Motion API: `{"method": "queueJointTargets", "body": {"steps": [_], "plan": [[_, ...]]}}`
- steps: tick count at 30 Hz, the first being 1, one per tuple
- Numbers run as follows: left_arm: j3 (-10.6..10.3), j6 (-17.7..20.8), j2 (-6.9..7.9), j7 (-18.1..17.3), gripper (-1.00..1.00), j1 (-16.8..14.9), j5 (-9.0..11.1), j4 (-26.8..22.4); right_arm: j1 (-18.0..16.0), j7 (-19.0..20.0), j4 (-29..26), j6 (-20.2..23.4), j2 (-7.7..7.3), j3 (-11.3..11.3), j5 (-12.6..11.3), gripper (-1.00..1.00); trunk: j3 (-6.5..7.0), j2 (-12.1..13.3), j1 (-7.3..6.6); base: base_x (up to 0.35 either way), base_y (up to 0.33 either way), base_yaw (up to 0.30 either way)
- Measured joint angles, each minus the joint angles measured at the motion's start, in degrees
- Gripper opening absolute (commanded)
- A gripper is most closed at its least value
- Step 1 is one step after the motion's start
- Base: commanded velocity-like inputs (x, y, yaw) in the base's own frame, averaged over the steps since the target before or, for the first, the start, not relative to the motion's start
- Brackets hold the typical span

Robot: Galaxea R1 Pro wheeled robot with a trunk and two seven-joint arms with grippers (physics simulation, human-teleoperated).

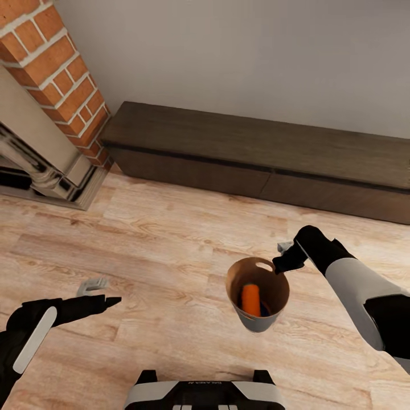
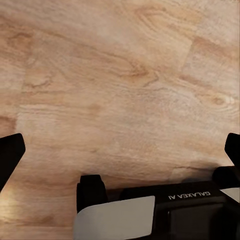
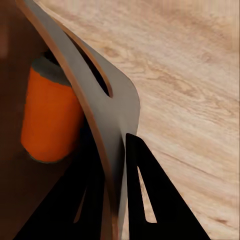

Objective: Put the three can of soda from the living room inside the tash can in the kitchen.

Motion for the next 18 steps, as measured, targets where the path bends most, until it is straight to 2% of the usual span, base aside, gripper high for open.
{"method": "queueJointTargets", "body": {"steps": [2,6,9,12,16,18], "plan": [[0.1,-0.7,-0.02,0.1,1.00,0.0,0.0,0.0,0.9,0.1,0.0,0.3,-0.09,0.0,-0.4,-1.00,0.35,0.8,-0.44,0.000,0.000,0.000],[-0.1,-1.4,-0.21,0.8,1.00,0.0,-0.1,0.0,1.7,-0.1,-0.1,-0.5,-0.26,-0.2,0.8,-1.00,1.07,2.4,-1.31,0.000,0.000,0.000],[-0.3,-1.4,-1.52,1.6,1.00,-0.1,-0.2,1.3,1.9,0.0,-0.1,-0.5,-0.42,-1.4,0.4,-1.00,1.61,3.6,-1.97,0.000,0.000,0.000],[-0.4,-1.6,-4.06,2.5,1.00,-0.2,-0.2,4.6,2.6,-0.2,-0.2,-2.6,-0.64,-3.7,-0.1,-1.00,2.15,4.8,-2.63,0.000,0.000,0.000],[-0.5,-2.3,-5.08,2.8,1.00,-0.2,-0.3,7.9,3.4,-1.9,-0.1,-5.5,-0.76,-4.5,0.2,-1.00,2.87,6.4,-3.51,0.000,0.000,0.000],[-0.5,-4.1,-5.41,2.8,1.00,-0.2,-0.3,9.7,3.6,-4.2,-0.1,-6.8,-0.84,-4.8,0.4,-1.00,3.23,7.2,-3.95,0.000,0.000,0.000]]}}
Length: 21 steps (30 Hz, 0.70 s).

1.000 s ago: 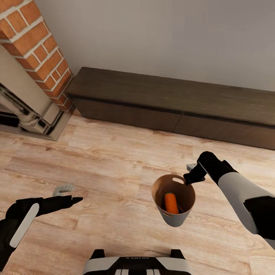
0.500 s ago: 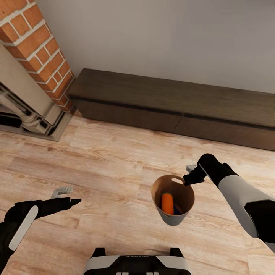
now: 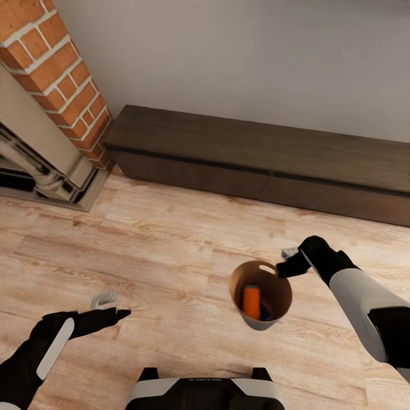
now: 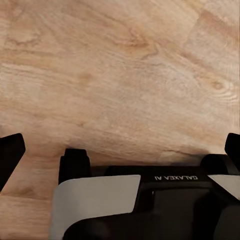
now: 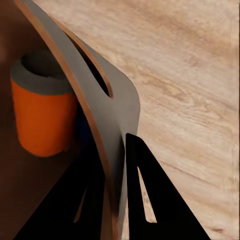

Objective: Put the three can of soda from the living room inside the tash can in the kitchen.

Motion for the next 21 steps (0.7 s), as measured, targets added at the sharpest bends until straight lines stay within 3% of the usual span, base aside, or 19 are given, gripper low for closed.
{"method": "queueJointTargets", "body": {"steps": [3,7,10,11,15,21], "plan": [[0.0,-2.7,-0.19,0.0,1.00,0.0,0.0,1.7,0.2,-1.9,0.0,-0.7,-0.54,-0.1,0.5,-1.00,0.54,1.2,-0.66,0.000,0.000,0.000],[0.0,-4.5,-0.29,0.1,1.00,0.0,0.0,3.2,0.3,-2.7,0.0,-0.8,-2.19,-0.4,-0.6,-1.00,1.26,2.8,-1.54,0.000,0.000,0.000],[0.0,-7.9,-0.28,0.1,1.00,0.0,0.1,4.6,0.9,-2.7,0.2,-1.7,-4.53,-0.4,-0.8,-1.00,1.80,4.0,-2.20,0.000,0.000,0.000],[0.0,-8.3,-0.28,0.0,1.00,0.0,0.1,4.7,1.2,-2.6,0.3,-2.4,-5.05,-0.2,0.2,-1.00,1.97,4.4,-2.42,0.000,0.000,0.000],[0.0,-10.1,-0.26,-0.1,1.00,0.0,0.1,5.2,2.6,-1.0,0.6,-4.6,-8.65,-0.3,-0.3,-1.00,2.69,6.0,-3.30,0.000,0.000,0.000],[0.0,-13.3,-0.27,-0.1,1.00,0.0,0.1,5.3,5.8,-0.6,0.2,-6.4,-10.15,-0.3,-0.5,-1.00,3.05,6.8,-3.74,0.000,0.000,0.000]]}}
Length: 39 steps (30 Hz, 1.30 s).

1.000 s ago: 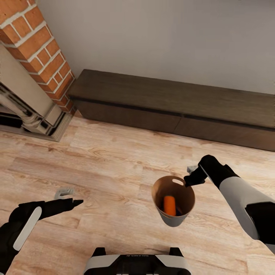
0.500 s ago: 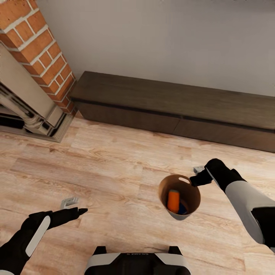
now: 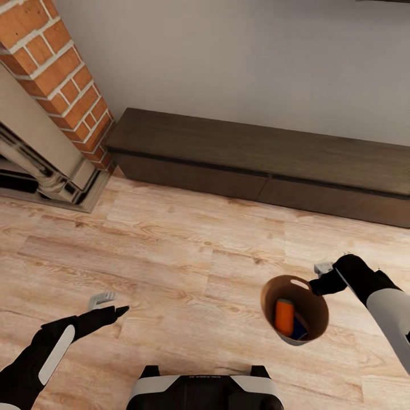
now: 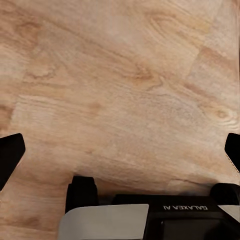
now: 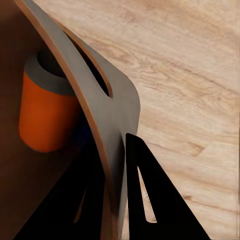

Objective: Put the three can of soda from the living room inside the tash can in the kitchen.

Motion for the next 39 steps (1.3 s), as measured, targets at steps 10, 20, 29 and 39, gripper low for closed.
{"method": "queueJointTargets", "body": {"steps": [10,20,29,39], "plan": [[0.0,-8.8,-0.04,-0.5,1.00,0.1,0.2,-0.1,1.1,-0.2,-0.1,-0.9,-0.08,-0.2,-0.1,-1.00,0.00,0.0,0.00,0.000,0.000,0.000],[0.0,-9.8,-0.09,-0.5,1.00,0.2,0.3,0.0,1.1,0.6,-0.3,-0.9,0.20,-5.1,-0.5,-1.00,0.00,0.0,0.00,0.000,0.000,0.000],[0.0,-9.9,-0.13,-0.5,1.00,0.2,0.2,0.0,1.1,0.3,-0.2,-0.8,0.39,-6.2,-0.4,-1.00,-0.25,0.0,0.00,0.000,0.000,0.074],[0.0,-11.2,-0.88,-0.6,1.00,0.2,0.0,1.1,1.1,0.7,-0.3,-0.8,0.49,-6.3,-0.5,-1.00,-0.88,0.0,0.00,0.000,0.000,0.163]]}}
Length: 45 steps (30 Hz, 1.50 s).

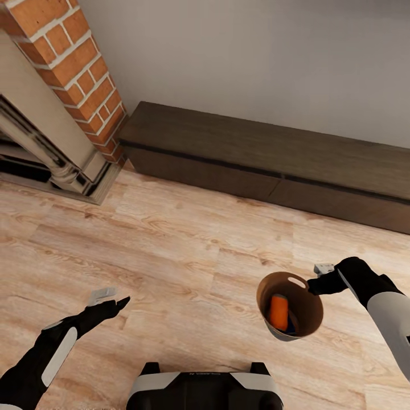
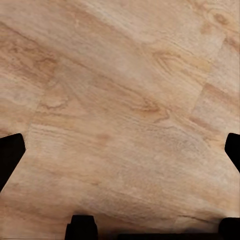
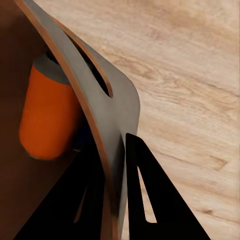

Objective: Put the three can of soda from the living room inside the tash can in the kitchen.

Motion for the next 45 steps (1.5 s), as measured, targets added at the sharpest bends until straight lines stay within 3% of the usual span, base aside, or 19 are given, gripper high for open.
{"method": "queueJointTargets", "body": {"steps": [20,26,45], "plan": [[0.0,-2.0,-1.09,0.0,1.00,0.0,-0.2,1.7,0.1,0.1,0.0,-0.2,0.81,0.1,0.1,-1.00,-1.31,0.0,0.00,0.000,0.000,0.174],[0.0,-3.3,-1.22,0.0,1.00,0.0,-0.2,4.3,0.1,0.0,0.0,-0.1,1.47,0.0,-0.2,-1.00,-1.59,0.0,0.00,0.000,0.000,0.107],[0.0,-5.2,-1.67,0.0,1.00,0.0,-0.2,5.1,0.1,0.0,-0.1,-0.2,2.16,0.1,0.1,-1.00,-0.15,0.0,0.00,0.000,0.000,0.005]]}}
